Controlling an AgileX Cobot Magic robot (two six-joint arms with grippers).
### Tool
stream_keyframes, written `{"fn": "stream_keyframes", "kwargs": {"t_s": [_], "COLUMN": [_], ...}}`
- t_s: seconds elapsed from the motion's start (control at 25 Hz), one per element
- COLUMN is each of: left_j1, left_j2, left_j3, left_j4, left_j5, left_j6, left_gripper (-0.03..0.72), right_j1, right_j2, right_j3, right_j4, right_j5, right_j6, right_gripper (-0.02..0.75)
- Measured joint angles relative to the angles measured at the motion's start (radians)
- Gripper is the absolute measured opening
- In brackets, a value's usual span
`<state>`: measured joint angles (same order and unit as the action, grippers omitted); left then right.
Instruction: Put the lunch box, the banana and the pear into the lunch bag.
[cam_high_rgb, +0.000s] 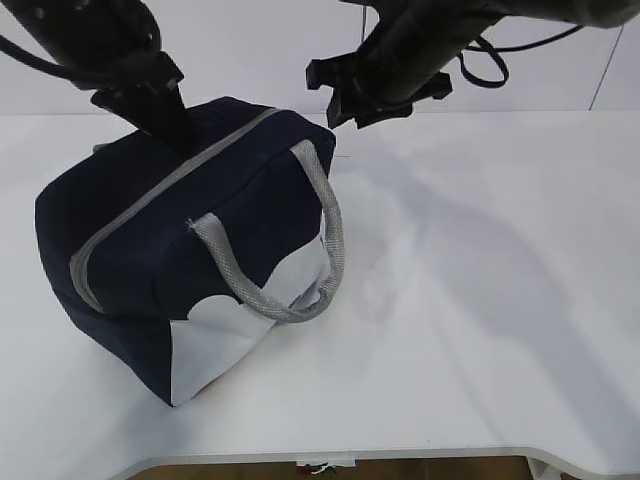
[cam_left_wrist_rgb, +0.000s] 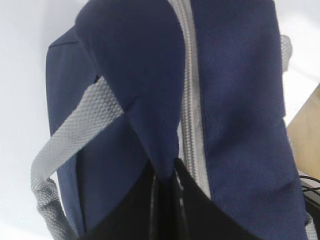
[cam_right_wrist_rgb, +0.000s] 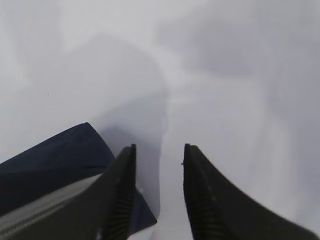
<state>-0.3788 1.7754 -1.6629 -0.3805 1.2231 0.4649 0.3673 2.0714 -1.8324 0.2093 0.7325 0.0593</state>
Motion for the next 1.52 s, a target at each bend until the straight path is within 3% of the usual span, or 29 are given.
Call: {"fn": "stream_keyframes", "kwargs": {"t_s": [0.12,0.36,0.48,0.68,0.92,1.52], "left_j1": [0.0,0.0,0.0,0.0,0.0,0.0], "left_j2": [0.011,0.011,0.011,-0.003,-0.057,-0.523], "left_j3": [-0.002,-0.002,-0.019,-0.043,-0.029,0.275], "left_j4": [0.011,0.041,0.052,0.11,0.225,0.256], "left_j5": [0.002,0.008,0.012,0.012,0.013,0.024], "left_j6": [-0.026,-0.076,-0.12,-0.216,-0.32,-0.342], "left_gripper": [0.03,0.357,0.417,0.429,0.421,0.412], "right_j1": [0.0,0.0,0.0,0.0,0.0,0.0], "right_j2": [0.0,0.0,0.0,0.0,-0.028,-0.603], "right_j3": [-0.072,-0.228,-0.29,-0.338,-0.313,0.365], "right_j4": [-0.05,-0.107,-0.152,-0.229,-0.226,-0.227], "right_j5": [0.093,0.295,0.428,0.507,0.516,0.516], "right_j6": [0.0,0.0,-0.002,-0.002,-0.002,-0.011], "right_gripper": [0.353,0.392,0.401,0.404,0.404,0.404]}}
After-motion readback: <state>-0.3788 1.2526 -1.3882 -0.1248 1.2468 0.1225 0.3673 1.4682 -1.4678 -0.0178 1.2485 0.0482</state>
